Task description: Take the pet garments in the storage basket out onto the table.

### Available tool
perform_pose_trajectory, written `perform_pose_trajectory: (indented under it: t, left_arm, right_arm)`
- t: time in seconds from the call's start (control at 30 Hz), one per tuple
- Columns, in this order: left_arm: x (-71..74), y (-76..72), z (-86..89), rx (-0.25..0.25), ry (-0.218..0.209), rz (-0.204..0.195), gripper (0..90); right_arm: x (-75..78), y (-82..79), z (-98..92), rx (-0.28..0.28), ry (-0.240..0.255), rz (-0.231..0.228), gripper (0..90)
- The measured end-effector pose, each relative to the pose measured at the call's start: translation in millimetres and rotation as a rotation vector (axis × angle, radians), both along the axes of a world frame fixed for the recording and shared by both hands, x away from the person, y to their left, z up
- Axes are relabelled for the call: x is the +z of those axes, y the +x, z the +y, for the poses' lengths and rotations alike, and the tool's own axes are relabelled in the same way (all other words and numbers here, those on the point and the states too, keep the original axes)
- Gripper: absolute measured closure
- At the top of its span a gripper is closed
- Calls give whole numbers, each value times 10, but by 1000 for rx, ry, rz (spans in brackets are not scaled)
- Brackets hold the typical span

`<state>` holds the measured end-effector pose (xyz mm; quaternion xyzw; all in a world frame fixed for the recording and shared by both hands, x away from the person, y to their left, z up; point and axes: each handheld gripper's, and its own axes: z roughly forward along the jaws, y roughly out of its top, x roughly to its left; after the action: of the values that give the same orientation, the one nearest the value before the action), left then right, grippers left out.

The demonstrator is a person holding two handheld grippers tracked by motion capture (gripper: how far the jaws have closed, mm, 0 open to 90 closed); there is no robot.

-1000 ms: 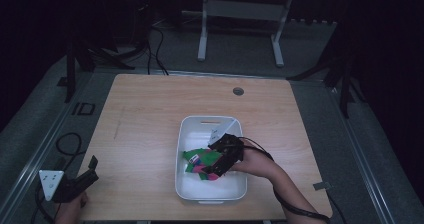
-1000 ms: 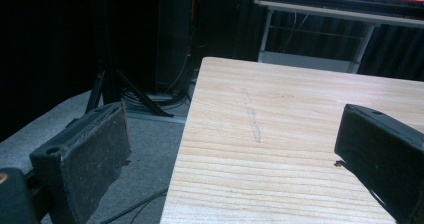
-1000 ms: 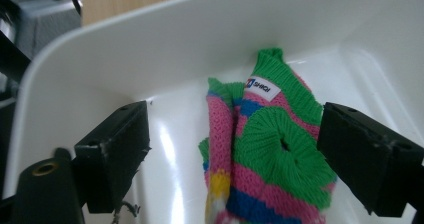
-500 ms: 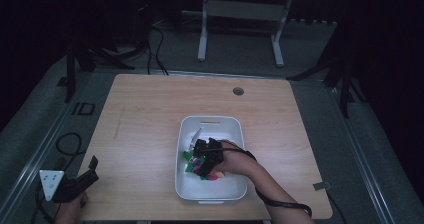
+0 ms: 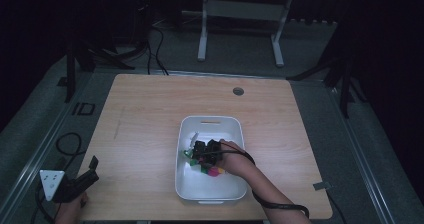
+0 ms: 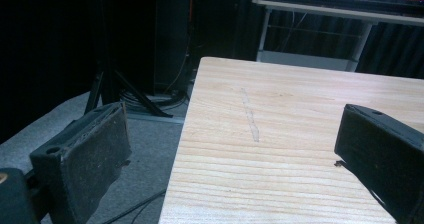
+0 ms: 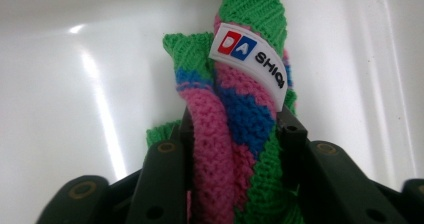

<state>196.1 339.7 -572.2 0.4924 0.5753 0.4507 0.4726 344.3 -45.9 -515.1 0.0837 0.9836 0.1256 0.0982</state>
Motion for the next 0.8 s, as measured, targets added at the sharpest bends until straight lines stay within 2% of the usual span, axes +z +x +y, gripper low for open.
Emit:
perform_pose_trajectory:
  t: [0.07, 0.2, 0.4, 0.57, 0.8]
  left_arm:
    - [1, 2, -1, -1, 1, 3, 18]
    - [1, 2, -4, 0, 5, 3, 18]
    - [0, 1, -6, 4, 6, 2, 18]
    - [0, 2, -5, 6, 3, 1, 18]
    - [0, 0, -4, 7, 3, 0, 18]
  right_arm:
    - [72, 1, -54, -7, 25, 0, 678]
    - [291, -17, -171, -24, 109, -14, 678]
    - [717, -70, -317, -20, 219, -44, 678]
    - [1069, -123, -446, -12, 303, -90, 677]
    - [1340, -125, -675, -35, 333, -134, 677]
